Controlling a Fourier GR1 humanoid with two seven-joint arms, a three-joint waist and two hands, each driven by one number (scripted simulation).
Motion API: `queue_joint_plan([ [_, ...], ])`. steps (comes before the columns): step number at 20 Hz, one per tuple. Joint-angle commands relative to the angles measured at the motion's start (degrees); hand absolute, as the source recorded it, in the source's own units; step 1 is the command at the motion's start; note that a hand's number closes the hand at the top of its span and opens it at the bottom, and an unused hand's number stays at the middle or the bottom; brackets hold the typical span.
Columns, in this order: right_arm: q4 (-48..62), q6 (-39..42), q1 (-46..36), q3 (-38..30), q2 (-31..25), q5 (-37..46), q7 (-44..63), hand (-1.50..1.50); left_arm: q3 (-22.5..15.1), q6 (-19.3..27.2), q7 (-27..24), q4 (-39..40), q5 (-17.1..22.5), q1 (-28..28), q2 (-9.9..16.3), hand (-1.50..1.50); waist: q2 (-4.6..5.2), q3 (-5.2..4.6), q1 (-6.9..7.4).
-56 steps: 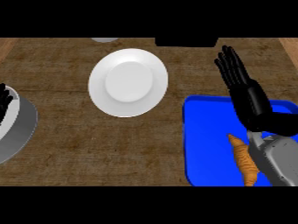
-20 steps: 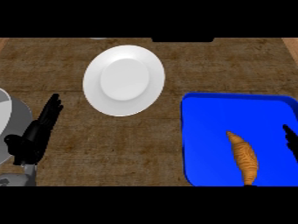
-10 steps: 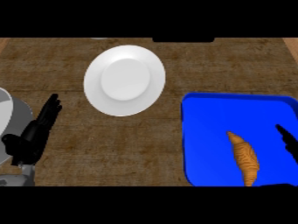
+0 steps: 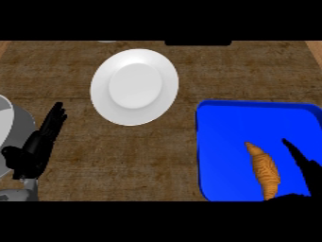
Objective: Pick the croissant from the tray and place it in the plate
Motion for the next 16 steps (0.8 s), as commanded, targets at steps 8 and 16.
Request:
queue_joint_plan([
  [8,12.78,6.2,-4.86,-0.3,10.85,8.83,0.18,-1.5,2.31,-0.87,2.76,-1.23,-2.8,-1.43,-1.99,0.0,-0.01,0.01,0.03],
  [16,16.81,12.45,-2.28,-3.4,13.16,7.91,-11.27,1.5,5.24,-4.35,1.06,-0.35,-2.63,-0.1,-1.43,0.0,-0.01,0.01,0.02],
])
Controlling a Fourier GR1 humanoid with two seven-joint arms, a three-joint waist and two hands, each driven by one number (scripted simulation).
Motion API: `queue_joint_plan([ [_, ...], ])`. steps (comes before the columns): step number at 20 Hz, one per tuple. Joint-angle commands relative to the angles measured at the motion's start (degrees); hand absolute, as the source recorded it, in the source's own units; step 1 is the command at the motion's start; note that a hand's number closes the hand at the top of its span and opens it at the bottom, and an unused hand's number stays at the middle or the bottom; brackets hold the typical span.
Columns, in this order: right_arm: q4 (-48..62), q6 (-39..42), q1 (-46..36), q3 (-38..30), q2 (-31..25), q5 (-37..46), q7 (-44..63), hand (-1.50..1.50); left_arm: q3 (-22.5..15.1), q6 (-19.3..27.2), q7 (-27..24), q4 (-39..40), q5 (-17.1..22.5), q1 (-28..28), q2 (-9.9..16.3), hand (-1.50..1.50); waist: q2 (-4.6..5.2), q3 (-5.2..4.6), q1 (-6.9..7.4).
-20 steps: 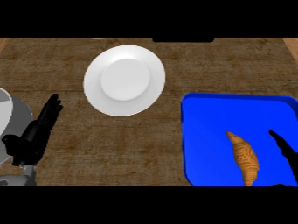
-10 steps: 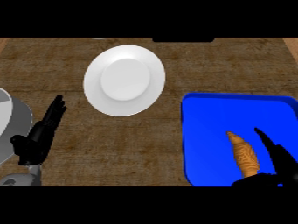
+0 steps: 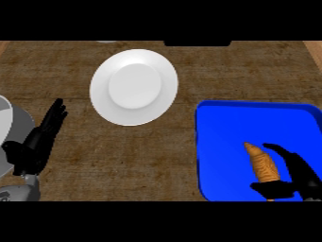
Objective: Pick the croissant from the tray and place it in the plate
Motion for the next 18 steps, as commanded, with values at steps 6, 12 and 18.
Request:
queue_joint_plan([
  [6,2.59,2.08,-0.39,0.38,4.26,2.53,-6.26,1.5,0.45,-0.75,-2.8,0.67,-1.56,1.43,-1.44,0.0,0.2,0.33,0.05],
  [12,0.64,-13.84,1.66,8.92,13.55,22.04,6.04,1.5,0.12,-0.26,1.27,-2.16,-1.64,0.7,-1.16,0.0,-0.01,0.27,0.21],
  [18,-2.48,-20.05,4.09,16.98,19.19,49.87,25.11,1.5,1.07,-0.32,-0.07,0.14,-1.73,0.39,-0.76,0.0,-0.22,0.0,-0.8],
])
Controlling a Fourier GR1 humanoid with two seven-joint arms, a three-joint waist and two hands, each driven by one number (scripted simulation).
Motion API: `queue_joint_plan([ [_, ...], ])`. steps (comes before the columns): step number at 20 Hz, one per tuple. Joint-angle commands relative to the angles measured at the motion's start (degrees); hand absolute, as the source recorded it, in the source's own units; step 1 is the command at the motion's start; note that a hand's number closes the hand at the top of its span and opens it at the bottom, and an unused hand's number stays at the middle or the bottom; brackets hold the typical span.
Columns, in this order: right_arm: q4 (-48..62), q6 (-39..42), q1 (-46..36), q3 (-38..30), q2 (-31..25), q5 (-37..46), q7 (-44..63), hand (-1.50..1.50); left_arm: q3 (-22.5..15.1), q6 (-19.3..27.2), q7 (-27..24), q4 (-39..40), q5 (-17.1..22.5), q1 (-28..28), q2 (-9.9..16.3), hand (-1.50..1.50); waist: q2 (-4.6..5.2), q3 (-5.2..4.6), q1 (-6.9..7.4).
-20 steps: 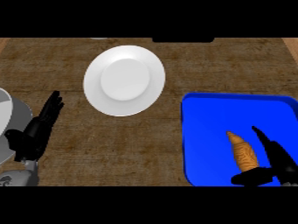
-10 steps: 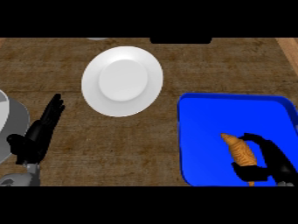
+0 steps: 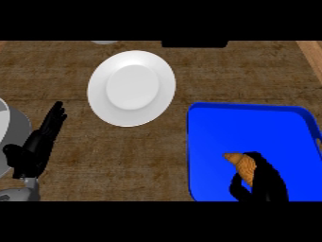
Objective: Pick the croissant from the tray and place it in the plate
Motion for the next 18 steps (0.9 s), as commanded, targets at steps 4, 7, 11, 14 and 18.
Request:
queue_joint_plan([
  [4,-5.96,-0.42,1.61,11.99,11.68,31.54,17.47,1.5,-0.03,0.61,1.12,-1.45,0.2,-0.28,-0.89,0.0,0.29,0.95,-0.06],
  [7,-9.44,3.92,1.28,17.62,15.54,39.92,22.51,1.5,0.48,-0.98,-0.84,-0.35,0.29,1.79,0.3,0.0,0.34,0.93,0.2],
  [11,-14.02,10.0,-0.38,23.68,15.73,48.67,28.0,1.5,-0.16,0.76,-0.5,-0.29,-0.46,1.08,-1.64,0.0,0.44,0.98,0.15],
  [14,-13.76,12.56,-3.88,25.81,15.71,53.26,29.24,1.5,1.03,-1.1,-2.42,1.54,-0.02,0.66,0.03,0.0,0.6,0.99,0.37],
  [18,-18.47,19.59,-10.96,23.3,15.61,55.43,27.02,1.5,0.91,-1.0,-0.32,-0.19,-0.47,-0.44,0.91,0.0,0.55,1.01,0.68],
])
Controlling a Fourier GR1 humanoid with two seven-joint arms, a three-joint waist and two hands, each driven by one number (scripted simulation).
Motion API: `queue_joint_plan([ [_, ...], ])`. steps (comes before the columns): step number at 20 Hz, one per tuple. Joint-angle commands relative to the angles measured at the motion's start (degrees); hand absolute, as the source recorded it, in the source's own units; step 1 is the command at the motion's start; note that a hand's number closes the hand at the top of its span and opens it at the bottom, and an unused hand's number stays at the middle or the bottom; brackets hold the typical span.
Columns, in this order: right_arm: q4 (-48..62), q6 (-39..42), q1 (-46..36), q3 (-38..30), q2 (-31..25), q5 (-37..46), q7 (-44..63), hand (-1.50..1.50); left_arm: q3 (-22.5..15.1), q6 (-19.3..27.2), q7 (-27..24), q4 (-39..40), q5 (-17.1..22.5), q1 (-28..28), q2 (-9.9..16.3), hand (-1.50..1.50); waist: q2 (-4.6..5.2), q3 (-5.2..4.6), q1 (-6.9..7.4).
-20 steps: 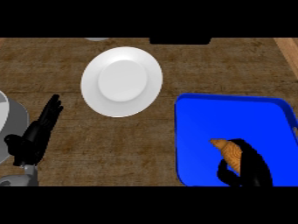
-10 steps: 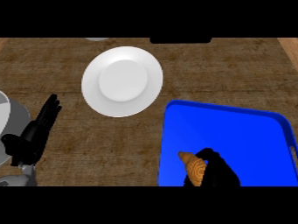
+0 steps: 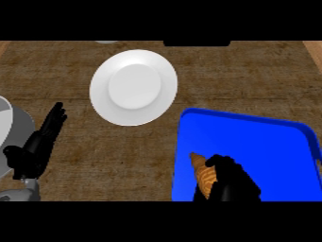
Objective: Pick the croissant from the tray and place it in the plate
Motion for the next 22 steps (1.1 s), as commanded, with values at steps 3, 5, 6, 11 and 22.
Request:
queue_joint_plan([
  [3,-4.49,10.25,-9.25,2.69,5.3,2.53,12.29,1.5,0.38,-0.52,2.09,-0.32,0.71,-2.52,0.17,0.0,0.3,0.07,0.75],
  [5,-1.95,8.22,-11.49,2.56,5.32,1.46,12.99,1.5,0.1,-0.74,-2.3,3.37,-0.26,-1.19,-0.71,0.0,0.56,0.04,0.88],
  [6,-2.82,10.73,-12.9,3.08,5.36,0.23,13.8,1.5,0.12,-1.2,0.81,0.17,0.59,-2.14,0.07,0.0,0.38,0.08,1.48],
  [11,1.73,11.69,-22.55,-1.43,5.49,-5.91,15.06,1.5,-0.03,-1.24,0.24,0.48,0.04,-2.4,0.06,0.0,0.62,0.07,2.4],
  [22,22.28,3.35,-43.19,-16.04,5.56,-24.46,10.29,1.5,-1.91,-0.19,2.32,2.61,-1.23,-7.27,-2.52,0.0,1.42,0.12,4.67],
])
